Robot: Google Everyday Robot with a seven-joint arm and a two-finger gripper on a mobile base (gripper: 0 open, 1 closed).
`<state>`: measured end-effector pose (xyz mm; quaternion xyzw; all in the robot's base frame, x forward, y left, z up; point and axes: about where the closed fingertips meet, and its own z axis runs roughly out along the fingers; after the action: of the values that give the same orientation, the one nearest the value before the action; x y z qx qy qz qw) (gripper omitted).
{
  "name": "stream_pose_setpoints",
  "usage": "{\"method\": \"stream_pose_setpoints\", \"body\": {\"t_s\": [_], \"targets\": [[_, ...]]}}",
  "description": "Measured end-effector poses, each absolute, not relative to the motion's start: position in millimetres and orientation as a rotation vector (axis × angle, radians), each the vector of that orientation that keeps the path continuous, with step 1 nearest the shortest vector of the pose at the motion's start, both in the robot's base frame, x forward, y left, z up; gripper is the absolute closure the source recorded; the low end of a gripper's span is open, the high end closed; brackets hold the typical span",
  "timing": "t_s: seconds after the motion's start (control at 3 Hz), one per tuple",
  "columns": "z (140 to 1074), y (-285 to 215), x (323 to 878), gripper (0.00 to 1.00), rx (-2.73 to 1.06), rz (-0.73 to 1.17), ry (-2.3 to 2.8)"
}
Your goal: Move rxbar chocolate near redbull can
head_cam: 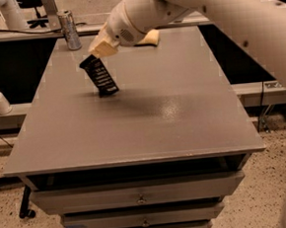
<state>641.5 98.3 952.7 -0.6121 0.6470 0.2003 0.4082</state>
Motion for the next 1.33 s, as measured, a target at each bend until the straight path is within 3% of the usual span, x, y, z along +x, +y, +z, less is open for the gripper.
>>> {"method": "stream_pose_setpoints", "body": {"t_s": [0.67, 1.33], "targets": [[948.8, 160.7, 730.2, 1.00, -1.573, 0.552, 1.554], [957.2, 174.3, 800.3, 1.00, -1.502, 0.497, 1.519]]}}
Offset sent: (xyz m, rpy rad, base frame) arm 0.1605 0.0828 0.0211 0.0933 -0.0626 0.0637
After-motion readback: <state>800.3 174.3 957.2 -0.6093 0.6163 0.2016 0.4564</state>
